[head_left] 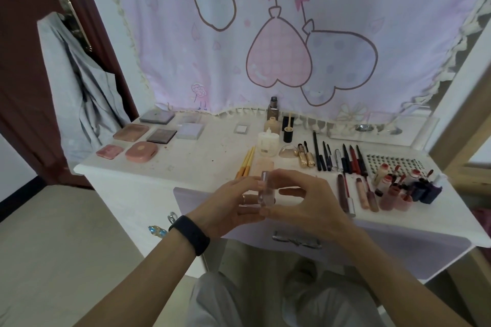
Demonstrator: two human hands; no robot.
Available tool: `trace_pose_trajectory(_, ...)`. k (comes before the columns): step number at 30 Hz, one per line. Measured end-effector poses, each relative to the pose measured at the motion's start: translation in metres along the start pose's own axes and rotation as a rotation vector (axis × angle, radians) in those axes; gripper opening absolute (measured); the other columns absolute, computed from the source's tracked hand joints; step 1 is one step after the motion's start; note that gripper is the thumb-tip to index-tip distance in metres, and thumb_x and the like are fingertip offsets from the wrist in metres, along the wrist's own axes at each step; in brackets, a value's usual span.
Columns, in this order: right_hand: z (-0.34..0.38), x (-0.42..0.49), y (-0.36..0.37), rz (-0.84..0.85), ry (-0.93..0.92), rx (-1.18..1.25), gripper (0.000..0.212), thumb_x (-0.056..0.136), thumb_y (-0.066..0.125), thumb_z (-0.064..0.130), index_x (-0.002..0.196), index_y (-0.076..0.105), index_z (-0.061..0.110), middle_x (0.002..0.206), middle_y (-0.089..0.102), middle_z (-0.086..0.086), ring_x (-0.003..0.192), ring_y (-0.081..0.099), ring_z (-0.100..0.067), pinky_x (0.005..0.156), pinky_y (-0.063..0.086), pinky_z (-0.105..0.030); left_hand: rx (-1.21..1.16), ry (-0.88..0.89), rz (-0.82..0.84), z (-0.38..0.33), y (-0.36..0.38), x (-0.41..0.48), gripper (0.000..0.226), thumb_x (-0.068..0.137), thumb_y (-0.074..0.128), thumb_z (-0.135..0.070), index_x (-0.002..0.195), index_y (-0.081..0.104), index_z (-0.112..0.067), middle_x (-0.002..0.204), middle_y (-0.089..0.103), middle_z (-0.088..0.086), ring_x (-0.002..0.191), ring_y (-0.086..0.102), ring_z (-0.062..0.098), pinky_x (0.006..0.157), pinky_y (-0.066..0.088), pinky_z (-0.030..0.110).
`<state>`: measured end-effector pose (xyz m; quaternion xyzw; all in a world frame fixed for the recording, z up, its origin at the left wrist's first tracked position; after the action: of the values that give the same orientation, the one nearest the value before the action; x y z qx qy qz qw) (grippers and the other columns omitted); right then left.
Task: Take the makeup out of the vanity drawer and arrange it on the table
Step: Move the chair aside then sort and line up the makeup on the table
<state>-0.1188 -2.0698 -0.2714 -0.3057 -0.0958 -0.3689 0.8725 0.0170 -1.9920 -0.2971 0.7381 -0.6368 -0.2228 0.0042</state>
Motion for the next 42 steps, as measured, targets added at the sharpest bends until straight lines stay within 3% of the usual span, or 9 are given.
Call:
trace_pose_trajectory(4,-0.005,-0.001,0.003,0.01,0.01,-0.024,0.059,0.068,0.089,0.043,0.119,0.062,0.031,0.116,0.067,0.017,0.113,0.063,-0.006,0.092,0.057,-0.029,0.082,0.052,-0.009,-0.002,-0.001,0.002,0.046,0.076,0.076,-0.034,0.117,0.069,-0.015,0.111,0.072,0.015,0.098,0.071,0.031,0.081,0.058,0.033)
trace_pose_trajectory(7,-0.017,-0.003,0.007,0.145,0.212,0.238,0.064,0.07,0.088,0.044,0.127,0.059,0.042,0.132,0.061,0.018,0.123,0.058,-0.003,0.098,0.053,-0.026,0.16,0.119,-0.071,-0.006,-0.007,0.003,0.042,0.076,0.079,-0.032,0.115,0.068,-0.022,0.108,0.074,0.008,0.098,0.073,0.028,0.078,0.058,0.03)
trace_pose_trajectory(10,-0.019,-0.003,0.004,0.183,0.312,0.368,0.051,0.082,0.078,0.042,0.13,0.059,0.048,0.134,0.063,0.014,0.12,0.062,-0.008,0.094,0.056,-0.032,0.258,0.217,-0.056,-0.012,-0.008,-0.001,0.04,0.08,0.081,-0.03,0.118,0.068,-0.029,0.109,0.075,-0.001,0.1,0.072,0.019,0.078,0.058,0.024)
trace_pose_trajectory(21,-0.006,-0.004,-0.001,0.099,0.181,0.292,0.042,0.085,0.076,0.03,0.127,0.068,0.03,0.12,0.072,0.007,0.112,0.068,-0.012,0.093,0.057,-0.035,0.515,0.418,-0.052,-0.019,-0.001,-0.006,0.042,0.077,0.081,-0.044,0.118,0.069,-0.045,0.109,0.073,-0.015,0.105,0.066,0.002,0.076,0.055,0.016)
trace_pose_trajectory(24,-0.003,-0.004,-0.001,0.066,0.144,0.251,0.045,0.085,0.077,0.016,0.127,0.068,0.031,0.118,0.073,0.011,0.11,0.069,-0.01,0.09,0.058,-0.03,0.588,0.468,-0.09,-0.023,0.002,-0.004,0.039,0.074,0.078,-0.049,0.113,0.068,-0.05,0.105,0.072,-0.019,0.103,0.065,-0.001,0.077,0.053,0.013)
trace_pose_trajectory(28,-0.001,-0.003,-0.001,0.051,0.112,0.228,0.053,0.083,0.08,0.006,0.131,0.067,0.026,0.117,0.074,0.007,0.107,0.071,-0.012,0.088,0.06,-0.034,0.641,0.481,-0.12,-0.026,0.002,-0.002,0.043,0.072,0.072,-0.056,0.114,0.065,-0.046,0.102,0.07,-0.026,0.097,0.064,-0.005,0.075,0.051,0.011)
trace_pose_trajectory(30,0.002,-0.004,-0.003,0.041,0.085,0.235,0.054,0.082,0.081,0.007,0.13,0.066,0.025,0.118,0.073,0.006,0.108,0.07,-0.012,0.087,0.06,-0.035,0.613,0.511,-0.106,-0.029,0.003,-0.004,0.04,0.074,0.074,-0.053,0.113,0.064,-0.049,0.103,0.069,-0.026,0.095,0.066,-0.005,0.073,0.048,0.005)
trace_pose_trajectory(34,0.006,-0.004,-0.008,0.016,0.037,0.218,0.055,0.082,0.081,0.005,0.132,0.063,0.017,0.121,0.071,0.004,0.112,0.068,-0.013,0.087,0.061,-0.038,0.543,0.549,-0.083,-0.034,0.004,-0.007,0.045,0.072,0.083,-0.043,0.112,0.066,-0.052,0.107,0.072,-0.018,0.092,0.071,0.004,0.073,0.052,0.009)
trace_pose_trajectory(42,0.01,-0.004,-0.005,0.0,-0.087,0.045,0.057,0.08,0.079,0.007,0.133,0.063,0.02,0.121,0.07,0.012,0.107,0.069,-0.004,0.076,0.061,-0.023,0.558,0.581,-0.101,-0.034,0.004,-0.01,0.043,0.07,0.08,-0.041,0.108,0.066,-0.057,0.102,0.072,-0.02,0.09,0.072,0.005,0.073,0.053,0.01)
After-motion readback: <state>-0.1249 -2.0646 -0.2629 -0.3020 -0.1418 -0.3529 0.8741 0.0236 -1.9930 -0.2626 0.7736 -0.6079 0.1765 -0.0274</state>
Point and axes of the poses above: each hand's wrist, its own x-axis towards the middle knuckle, its own y-axis out of the palm, z = x × y, the point moved 6 cm from there along x, towards the middle knuckle
